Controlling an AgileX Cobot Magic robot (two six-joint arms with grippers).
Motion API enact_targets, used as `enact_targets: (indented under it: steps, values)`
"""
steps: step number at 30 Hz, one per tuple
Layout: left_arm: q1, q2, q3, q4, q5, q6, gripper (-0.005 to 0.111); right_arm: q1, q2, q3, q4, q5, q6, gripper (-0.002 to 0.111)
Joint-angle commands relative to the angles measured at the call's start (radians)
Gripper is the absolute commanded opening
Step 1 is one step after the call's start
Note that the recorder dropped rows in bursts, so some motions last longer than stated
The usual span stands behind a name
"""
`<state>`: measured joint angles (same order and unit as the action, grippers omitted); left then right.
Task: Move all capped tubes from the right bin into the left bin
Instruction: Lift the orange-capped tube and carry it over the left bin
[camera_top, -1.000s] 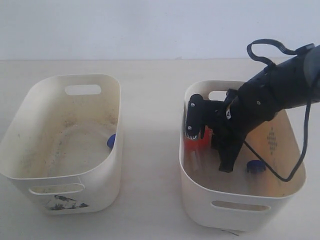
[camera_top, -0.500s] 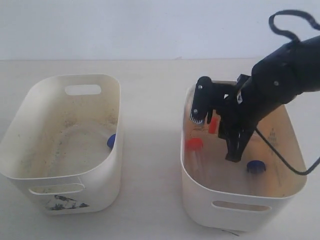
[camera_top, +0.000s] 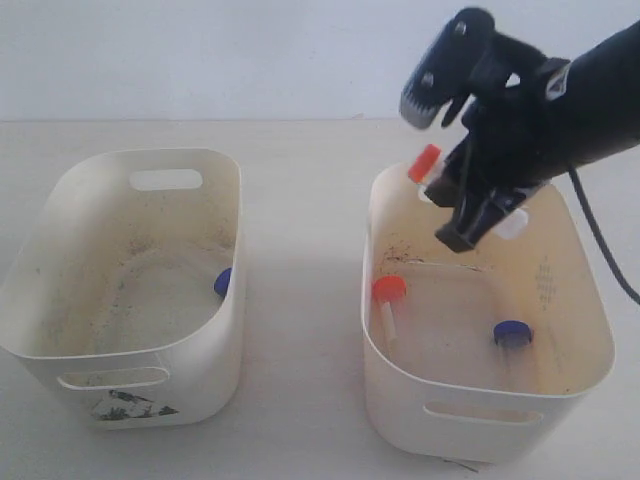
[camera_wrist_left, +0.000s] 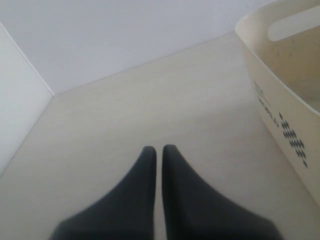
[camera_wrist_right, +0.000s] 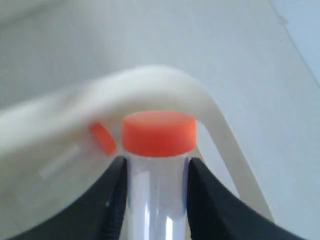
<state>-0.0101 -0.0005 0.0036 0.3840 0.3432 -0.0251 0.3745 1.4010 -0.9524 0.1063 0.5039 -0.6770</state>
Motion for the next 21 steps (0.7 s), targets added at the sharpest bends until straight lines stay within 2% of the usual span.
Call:
enact_targets:
  steps: [1,4,7,10,12,16,18,21]
  values:
    - [0.0,0.0,-0.004,-0.001,-0.002,-0.01,0.004,0.006,-0.068,0.002,0.448,-0.03,-0.123,0.0]
    - [0.0,0.0,-0.004,-0.001,-0.002,-0.01,0.004,0.067,-0.079,0.002,0.776,-0.02,-0.374,0.0]
    - [0.0,0.0,-0.004,-0.001,-0.002,-0.01,0.004,0.171,-0.064,0.002,1.12,-0.051,-0.605,0.0]
    - [0.0,0.0,-0.004,-0.001,-0.002,-0.01,0.004,0.295,-0.024,-0.009,1.355,-0.178,-0.759,0.0]
    - [0.0,0.0,-0.004,-0.001,-0.002,-0.01,0.004,0.38,0.025,-0.056,1.414,-0.296,-0.779,0.0]
    - [0.0,0.0,-0.004,-0.001,-0.002,-0.01,0.004,0.465,0.193,-0.23,1.412,-0.408,-0.773,0.0]
    - [0.0,0.0,-0.004,-0.001,-0.002,-0.01,0.004,0.467,0.287,-0.277,1.412,-0.409,-0.713,0.0]
    - [0.0,0.0,-0.004,-0.001,-0.002,-0.01,0.004,0.467,0.357,-0.284,1.409,-0.429,-0.724,0.0]
